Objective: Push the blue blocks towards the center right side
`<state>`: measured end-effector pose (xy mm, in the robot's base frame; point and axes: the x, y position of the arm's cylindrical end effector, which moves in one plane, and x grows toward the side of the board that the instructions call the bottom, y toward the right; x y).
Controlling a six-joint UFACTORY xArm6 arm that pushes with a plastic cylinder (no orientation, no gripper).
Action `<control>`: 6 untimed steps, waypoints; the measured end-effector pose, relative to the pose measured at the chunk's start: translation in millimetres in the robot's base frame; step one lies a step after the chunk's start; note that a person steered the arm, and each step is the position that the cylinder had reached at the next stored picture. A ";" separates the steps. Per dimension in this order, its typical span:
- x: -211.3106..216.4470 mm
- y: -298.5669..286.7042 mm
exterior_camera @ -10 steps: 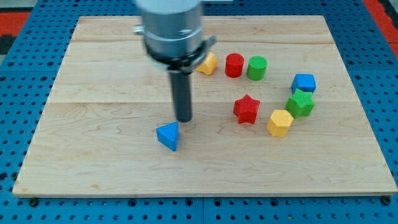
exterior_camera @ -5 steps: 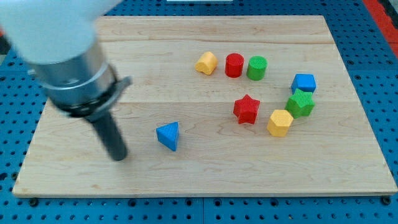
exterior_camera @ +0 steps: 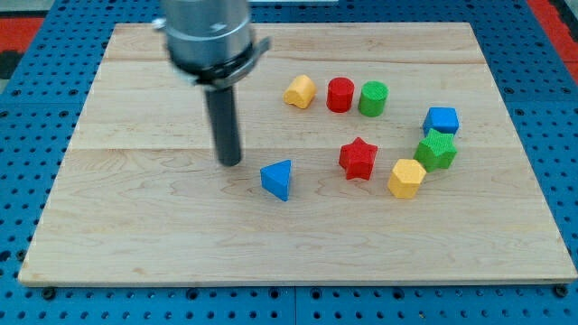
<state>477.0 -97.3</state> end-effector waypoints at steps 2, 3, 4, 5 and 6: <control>21.9 87.6; -72.3 156.4; -90.9 171.4; -88.7 168.4; -71.9 148.3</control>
<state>405.0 51.0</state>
